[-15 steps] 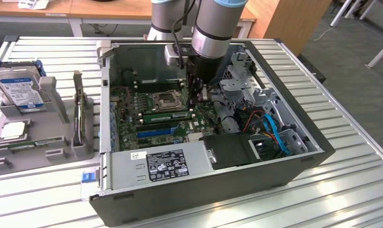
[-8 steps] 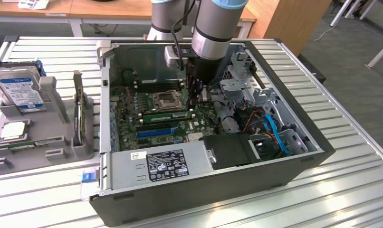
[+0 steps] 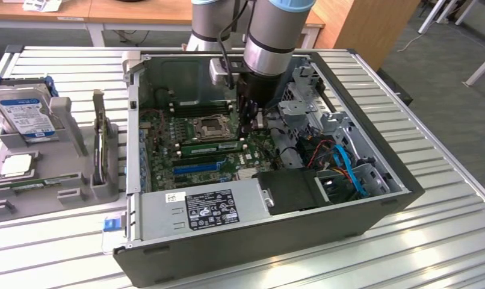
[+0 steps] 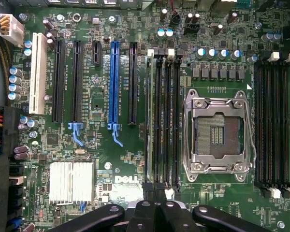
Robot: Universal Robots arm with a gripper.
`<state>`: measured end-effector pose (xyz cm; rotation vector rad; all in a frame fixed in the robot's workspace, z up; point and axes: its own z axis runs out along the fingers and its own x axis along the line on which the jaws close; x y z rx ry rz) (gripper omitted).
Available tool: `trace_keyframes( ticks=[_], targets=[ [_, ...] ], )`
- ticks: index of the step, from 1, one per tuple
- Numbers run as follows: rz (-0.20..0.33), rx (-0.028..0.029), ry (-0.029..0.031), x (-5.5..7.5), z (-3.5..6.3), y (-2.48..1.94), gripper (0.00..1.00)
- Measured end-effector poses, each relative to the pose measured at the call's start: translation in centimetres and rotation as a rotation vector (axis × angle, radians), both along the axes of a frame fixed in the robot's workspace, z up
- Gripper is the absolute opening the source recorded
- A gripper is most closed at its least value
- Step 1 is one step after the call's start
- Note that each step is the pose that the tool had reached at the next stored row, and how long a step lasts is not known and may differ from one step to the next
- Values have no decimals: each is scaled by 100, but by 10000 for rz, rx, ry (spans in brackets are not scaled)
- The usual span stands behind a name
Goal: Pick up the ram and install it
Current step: 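Press down the ram until it locks into place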
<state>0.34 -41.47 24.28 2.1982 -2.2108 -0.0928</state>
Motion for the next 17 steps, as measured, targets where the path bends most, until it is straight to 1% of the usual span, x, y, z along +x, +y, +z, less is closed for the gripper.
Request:
trace_keyframes(
  ticks=[4,14,17],
  targets=[
    [1,3,-1,0,-4,0,10],
    [1,0,0,0,-67,0,10],
    [1,-2,1,0,-71,0,10]
  ],
)
